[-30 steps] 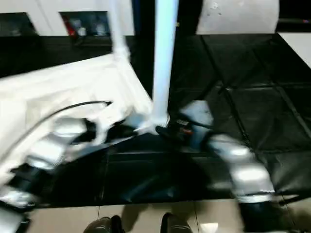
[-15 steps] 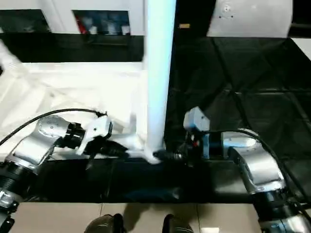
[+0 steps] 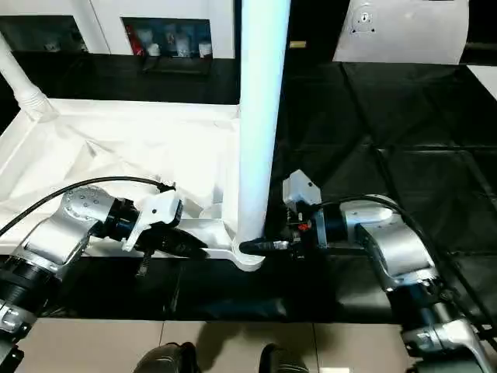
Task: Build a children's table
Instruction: Rotate leg to tighten
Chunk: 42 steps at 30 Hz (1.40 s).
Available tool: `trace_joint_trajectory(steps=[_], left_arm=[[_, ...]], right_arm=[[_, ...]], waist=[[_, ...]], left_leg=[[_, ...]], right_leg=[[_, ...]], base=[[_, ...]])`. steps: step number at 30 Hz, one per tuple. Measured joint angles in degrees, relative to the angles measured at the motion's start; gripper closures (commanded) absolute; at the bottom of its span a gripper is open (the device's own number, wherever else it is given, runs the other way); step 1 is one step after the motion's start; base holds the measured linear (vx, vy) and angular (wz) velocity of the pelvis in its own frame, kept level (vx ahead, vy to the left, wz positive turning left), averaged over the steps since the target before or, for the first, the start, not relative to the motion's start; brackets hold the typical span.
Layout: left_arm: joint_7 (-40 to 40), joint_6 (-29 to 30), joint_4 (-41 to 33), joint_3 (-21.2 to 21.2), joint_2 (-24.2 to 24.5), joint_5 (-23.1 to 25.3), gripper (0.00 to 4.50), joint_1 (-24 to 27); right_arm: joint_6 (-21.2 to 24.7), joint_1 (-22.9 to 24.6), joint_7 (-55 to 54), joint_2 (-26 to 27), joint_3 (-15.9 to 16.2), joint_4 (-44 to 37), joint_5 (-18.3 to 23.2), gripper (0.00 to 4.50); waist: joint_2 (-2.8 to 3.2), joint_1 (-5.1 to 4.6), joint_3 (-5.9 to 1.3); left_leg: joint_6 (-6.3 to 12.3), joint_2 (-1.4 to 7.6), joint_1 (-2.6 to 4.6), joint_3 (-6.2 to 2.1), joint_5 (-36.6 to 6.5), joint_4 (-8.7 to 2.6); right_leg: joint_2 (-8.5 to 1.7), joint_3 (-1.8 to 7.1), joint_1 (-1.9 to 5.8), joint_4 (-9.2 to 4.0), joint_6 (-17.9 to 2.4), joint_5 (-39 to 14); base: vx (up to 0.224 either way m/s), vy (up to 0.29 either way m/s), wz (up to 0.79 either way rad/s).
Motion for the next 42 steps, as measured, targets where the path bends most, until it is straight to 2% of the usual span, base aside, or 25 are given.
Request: trace_joint_trajectory(steps=[8, 12, 14, 15, 17, 20, 21, 24, 28, 31, 32, 35, 38, 41, 42], left_arm=[[0.02, 0.05, 0.02, 0.02, 0.07, -0.02, 4.5, -0.16], [1.74, 4.85, -2.28, 0.05, -1.21, -0.22, 4.5, 0.18], [4.21, 8.2, -3.39, 0.57, -2.34, -0.07, 4.5, 0.44], [6.36, 10.32, -3.8, 1.26, -3.2, 0.1, 4.5, 0.66], [10.23, 13.63, -3.89, 2.61, -4.71, 0.84, 4.5, 0.72], [17.42, 18.22, -3.93, 4.66, -8.54, 2.43, 4.5, 0.59], [21.36, 20.25, -3.92, 5.53, -10.89, 3.3, 4.5, 0.37], [30.63, 24.11, -3.35, 7.04, -16.48, 4.78, 4.5, -0.68], [37.23, 25.0, -2.14, 7.49, -20.4, 5.75, 4.5, -1.5], [38.4, 24.83, -1.91, 7.06, -21.23, 6.76, 4.5, -1.98], [38.4, 24.32, -1.92, 6.67, -21.23, 7.16, 4.5, -2.05], [38.32, 24.04, -2.27, 6.1, -21.13, 7.25, 4.5, -2.12], [36.61, 22.83, -3.26, 5.09, -19.3, 6.74, 4.5, -1.85], [33.79, 20.32, -4.03, 4.57, -17.1, 6.21, 4.5, -1.09], [32.63, 19.33, -4.05, 4.53, -16.32, 5.95, 4.5, -0.9]], right_arm=[[0.37, -0.74, 0.37, -0.14, 0.36, -0.1, -0.31, 2.48], [4.68, 2.13, -1.85, -0.52, -1.29, -4.53, 0.46, 2.5], [7.15, 4.39, -5.85, -0.02, -2.73, -7.76, 0.61, 2.5], [8.52, 5.66, -9.53, 0.89, -3.73, -9.31, 0.45, 2.5], [10.94, 6.43, -16.54, 4.11, -5.42, -10.82, -1.21, 2.5], [14.17, 6.31, -29.77, 11.47, -8.44, -11.44, -4.49, 2.5], [16.13, 5.89, -36.22, 15.43, -10.07, -11.56, -6.25, 2.5], [18.32, 3.77, -50.72, 23.04, -11.57, -11.26, -11.28, 2.51], [18.22, 2.12, -61.31, 28.49, -12.98, -9.55, -13.72, 2.51], [17.49, 1.91, -63.35, 29.28, -13.31, -9.12, -14.21, 2.51], [16.9, 2.15, -63.35, 29.28, -13.3, -9.19, -14.73, 1.82], [15.14, 3.58, -62.89, 29.26, -13.15, -10.01, -14.96, 1.82], [11.96, 5.08, -57.99, 26.06, -12.42, -10.21, -14.0, 1.42], [9.29, 6.23, -50.35, 21.78, -11.96, -10.36, -11.57, 1.23], [8.61, 6.39, -47.82, 20.08, -11.94, -10.36, -11.09, 0.96]], waist=[[-0.04, -0.06, 0.0], [-0.02, 0.74, 0.0], [-0.02, 1.18, -0.01], [-0.02, 1.07, -0.01], [0.0, 0.56, -0.03], [-0.02, -1.53, -0.05], [0.0, -2.18, -0.07], [0.03, -2.84, -0.09], [0.11, -3.07, -0.14], [0.14, -3.06, -0.16], [0.17, -3.03, -0.17], [0.17, -2.94, -0.18], [0.18, -2.71, -0.18], [0.18, -2.55, -0.18], [0.2, -2.39, -0.18]], left_leg=[[0.0, 0.03, -0.01, 0.0, 0.0, 0.06], [0.01, 0.03, -0.05, 0.0, -0.01, 0.07], [0.01, 0.03, 0.01, 0.0, 0.0, 0.09], [-0.01, 0.04, 0.02, 0.01, 0.0, 0.13], [-0.34, 0.05, 0.15, 0.04, -0.14, 0.14], [-0.44, 0.04, 0.4, 0.09, -0.09, 0.11], [-0.47, 0.04, 0.5, 0.08, -0.08, 0.09], [-0.54, 0.04, 0.54, 0.07, -0.04, 0.07], [-0.54, -0.01, 0.53, 0.06, -0.03, -0.14], [-0.53, -0.03, 0.45, 0.06, -0.03, -0.36], [-0.52, -0.05, 0.42, 0.06, -0.03, -0.43], [-0.49, -0.12, 0.4, 0.08, -0.01, -0.42], [-0.47, -0.12, 0.33, 0.08, -0.04, -0.49], [-0.43, -0.09, 0.3, 0.08, -0.03, -0.8], [-0.17, -0.03, 0.27, 0.08, 0.14, -0.91]], right_leg=[[0.0, -0.01, 0.0, 0.04, 0.0, 0.0], [0.0, -0.01, 0.0, 0.03, 0.0, 0.0], [0.0, 0.0, 0.03, 0.04, 0.0, 0.0], [0.0, 0.0, 0.03, 0.08, -0.03, 0.02], [0.0, 0.02, 0.08, 0.09, -0.11, 0.07], [0.0, 0.05, 0.2, 0.02, 0.13, -0.06], [0.0, 0.05, 0.25, 0.0, 0.16, -0.08], [0.01, 0.03, 0.2, -0.05, 0.2, -0.1], [0.01, 0.05, 0.23, -0.35, 0.23, -0.12], [0.02, 0.04, 0.28, -0.76, 0.23, -0.11], [0.03, 0.05, 0.32, -0.94, 0.22, -0.08], [0.02, 0.14, 0.37, -0.95, 0.09, 0.06], [0.02, 0.12, 0.28, -0.94, -0.1, 0.27], [0.04, 0.04, 0.14, -0.93, -0.13, 0.34], [0.09, -0.01, 0.07, -0.92, -0.06, 0.28]], base=[[0.0, 0.0, 0.0], [0.0, 0.0, 0.0], [0.0, 0.0, 0.0], [0.0, 0.0, 0.0], [0.0, 0.0, 0.0], [0.0, 0.0, 0.0], [0.0, 0.0, 0.0], [0.0, 0.0, 0.0], [0.0, 0.0, 0.0], [0.0, 0.0, 0.0], [0.0, 0.0, 0.0], [0.0, 0.0, 0.0], [0.0, 0.0, 0.0], [0.0, 0.0, 0.0], [0.0, 0.0, 0.0]])
